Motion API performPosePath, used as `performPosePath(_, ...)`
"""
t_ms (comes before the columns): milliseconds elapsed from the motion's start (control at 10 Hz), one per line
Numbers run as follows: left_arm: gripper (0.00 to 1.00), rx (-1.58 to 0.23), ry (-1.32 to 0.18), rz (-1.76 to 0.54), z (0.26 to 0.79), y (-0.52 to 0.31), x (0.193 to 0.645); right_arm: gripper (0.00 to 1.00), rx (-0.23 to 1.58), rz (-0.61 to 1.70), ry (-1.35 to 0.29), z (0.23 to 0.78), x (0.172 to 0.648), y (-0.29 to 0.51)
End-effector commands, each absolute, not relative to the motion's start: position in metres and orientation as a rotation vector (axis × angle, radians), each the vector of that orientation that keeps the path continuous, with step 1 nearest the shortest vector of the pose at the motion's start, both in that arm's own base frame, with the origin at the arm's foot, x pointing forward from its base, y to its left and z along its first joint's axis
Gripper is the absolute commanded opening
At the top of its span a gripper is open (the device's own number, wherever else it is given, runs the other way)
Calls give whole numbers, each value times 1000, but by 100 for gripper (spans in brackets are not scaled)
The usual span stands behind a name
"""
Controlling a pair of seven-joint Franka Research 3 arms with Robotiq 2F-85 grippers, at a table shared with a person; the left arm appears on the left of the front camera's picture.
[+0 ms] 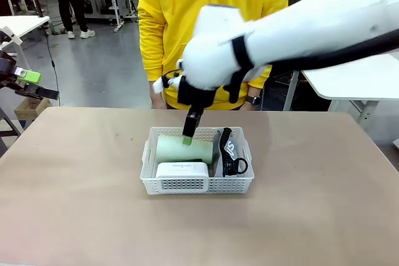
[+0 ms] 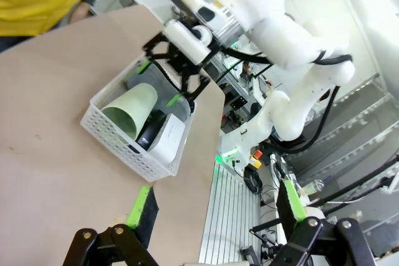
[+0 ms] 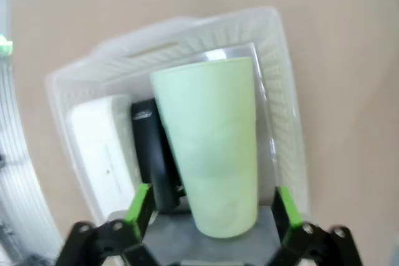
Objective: Efficiently arrange items inside the basket to fit them all.
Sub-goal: Pick up the Reusable plastic cup and place it inside the Organizing basket.
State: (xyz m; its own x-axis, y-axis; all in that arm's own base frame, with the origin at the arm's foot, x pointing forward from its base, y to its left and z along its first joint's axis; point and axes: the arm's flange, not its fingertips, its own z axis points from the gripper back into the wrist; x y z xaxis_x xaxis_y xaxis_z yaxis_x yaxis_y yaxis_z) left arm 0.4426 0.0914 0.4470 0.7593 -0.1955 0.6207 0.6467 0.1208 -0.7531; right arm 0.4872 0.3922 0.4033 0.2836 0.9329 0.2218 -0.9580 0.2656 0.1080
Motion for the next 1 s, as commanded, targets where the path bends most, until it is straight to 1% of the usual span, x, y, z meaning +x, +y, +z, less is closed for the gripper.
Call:
performPosePath(0,100,-1307,-416,-645,449,91,440,100,448,1191,-162,439,459,319)
performPosePath(200,100,-1307,-416,-645,449,91,440,100,667,1068,-178,453,448,257)
performPosePath(500,100,-1307,-416,-645,449,91,440,100,939,973,-206,449,429,167)
performPosePath(600,100,-1307,-416,-645,449,91,440,100,1052,860,-226,442,421,124)
performPosePath(700,100,-1307,-416,-645,449,91,440,100,1233,868,-229,436,412,88)
performPosePath(800,100,-1307,-416,-645,449,91,440,100,1308,763,-265,422,406,53)
performPosePath(900,100,-1307,-416,-645,449,91,440,100,1466,715,-293,406,400,27)
